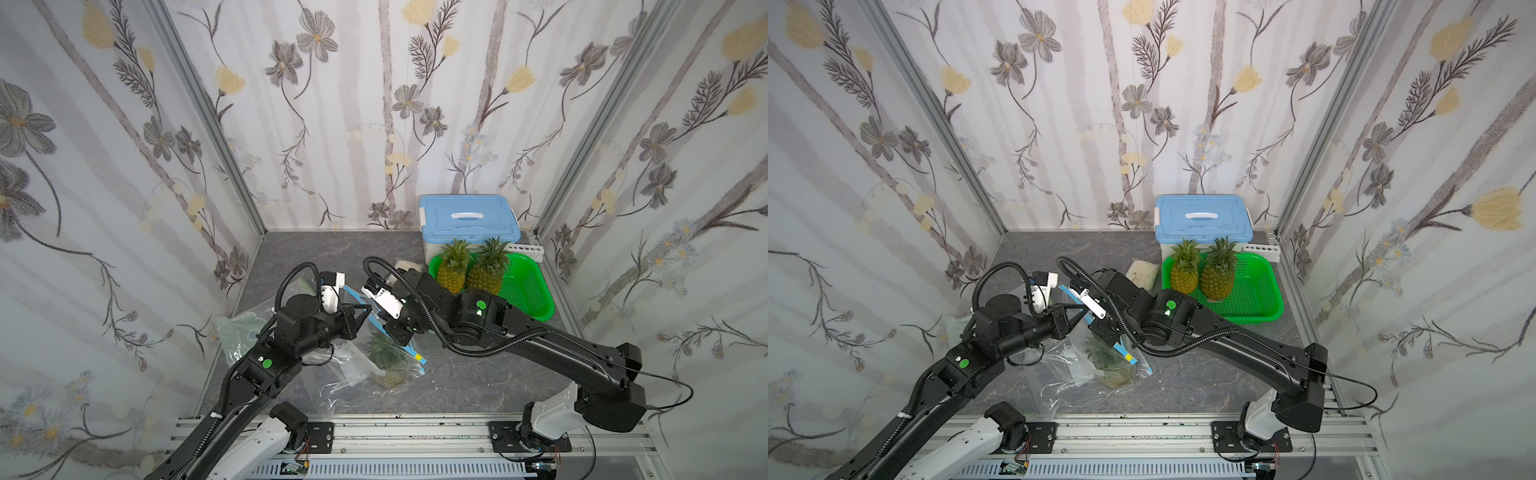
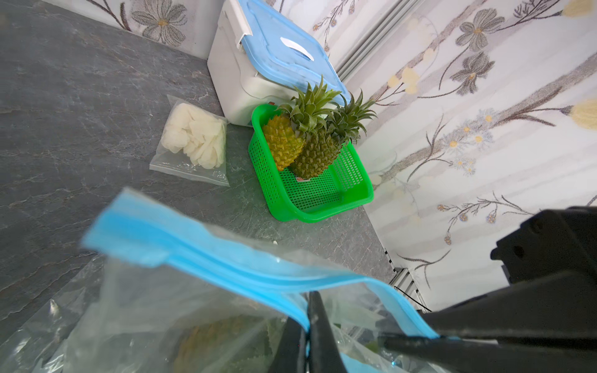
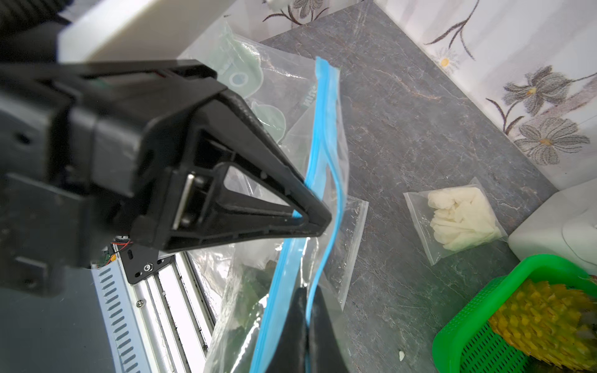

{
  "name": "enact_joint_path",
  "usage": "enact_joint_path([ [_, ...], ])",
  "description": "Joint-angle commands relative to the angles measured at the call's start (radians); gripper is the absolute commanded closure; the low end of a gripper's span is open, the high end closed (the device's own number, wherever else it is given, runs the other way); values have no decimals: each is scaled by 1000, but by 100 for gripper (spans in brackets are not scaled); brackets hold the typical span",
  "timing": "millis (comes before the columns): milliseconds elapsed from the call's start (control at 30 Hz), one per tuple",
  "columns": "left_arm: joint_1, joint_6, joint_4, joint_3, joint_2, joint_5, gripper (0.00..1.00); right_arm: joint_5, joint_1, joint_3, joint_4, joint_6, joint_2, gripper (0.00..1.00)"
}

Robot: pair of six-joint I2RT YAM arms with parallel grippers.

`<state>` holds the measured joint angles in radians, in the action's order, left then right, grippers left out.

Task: Open the zip-top bag and take out the pineapple
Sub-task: Open the zipper of the food storage bag at the center of the board, then pick up the pineapple from the zipper food storage bag.

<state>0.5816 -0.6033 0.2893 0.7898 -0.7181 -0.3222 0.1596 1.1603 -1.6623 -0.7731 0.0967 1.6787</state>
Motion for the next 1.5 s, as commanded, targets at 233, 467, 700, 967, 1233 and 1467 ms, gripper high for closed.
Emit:
enact_joint_path([
  [233, 5, -93, 108, -59, 210, 33, 100, 215, -32, -3, -6, 19, 22, 100],
  [467, 10, -155, 137, -104, 279, 18, 100, 232, -44, -12, -10, 43, 32, 87],
  [700, 13, -175, 119, -116, 277, 15, 100, 195, 35, -101, -94, 77, -39, 60],
  [967, 21, -188, 75, -131, 279, 17, 100, 91, 138, -168, -112, 137, -14, 58],
  [1233, 32, -191, 55, -143, 304, 17, 100, 33, 128, -133, -113, 210, 103, 59],
  [1467, 35, -210, 57, -155, 355, 5, 100, 51, 79, -126, -185, 279, 145, 44],
])
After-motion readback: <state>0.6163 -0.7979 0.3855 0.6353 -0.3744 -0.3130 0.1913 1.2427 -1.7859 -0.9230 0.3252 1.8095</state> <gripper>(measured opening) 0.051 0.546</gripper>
